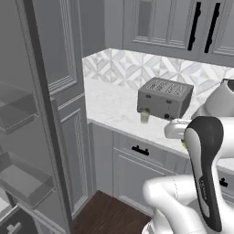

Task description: Grab a lemon wedge from the fridge and one ice cube from the ice bowl, and put them in the glass of lemonade.

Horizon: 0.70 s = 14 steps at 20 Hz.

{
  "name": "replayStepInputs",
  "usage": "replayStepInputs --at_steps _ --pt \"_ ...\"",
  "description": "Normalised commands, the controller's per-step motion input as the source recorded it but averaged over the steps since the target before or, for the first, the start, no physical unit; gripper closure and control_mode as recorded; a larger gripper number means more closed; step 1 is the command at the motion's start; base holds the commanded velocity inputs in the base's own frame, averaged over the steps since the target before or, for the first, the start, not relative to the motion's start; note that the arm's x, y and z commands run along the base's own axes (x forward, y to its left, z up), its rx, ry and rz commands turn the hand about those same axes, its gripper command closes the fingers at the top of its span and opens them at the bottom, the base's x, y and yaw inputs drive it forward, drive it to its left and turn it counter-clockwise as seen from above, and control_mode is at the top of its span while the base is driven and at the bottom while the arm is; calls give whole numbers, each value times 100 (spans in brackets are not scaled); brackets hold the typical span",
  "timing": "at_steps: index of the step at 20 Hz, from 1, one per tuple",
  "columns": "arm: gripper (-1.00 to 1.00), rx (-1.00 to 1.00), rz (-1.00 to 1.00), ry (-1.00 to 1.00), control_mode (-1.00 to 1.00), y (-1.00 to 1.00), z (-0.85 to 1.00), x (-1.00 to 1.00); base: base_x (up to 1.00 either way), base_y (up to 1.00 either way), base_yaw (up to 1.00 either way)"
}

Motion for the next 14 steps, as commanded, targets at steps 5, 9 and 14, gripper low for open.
replayStepInputs --at_steps 5,9,14 --pt "100 0 0 0 100 0 0 0 35 0 -26" --pt "100 0 0 0 100 0 0 0 66 0 -22" --pt "100 0 0 0 100 0 0 0 72 0 -10"
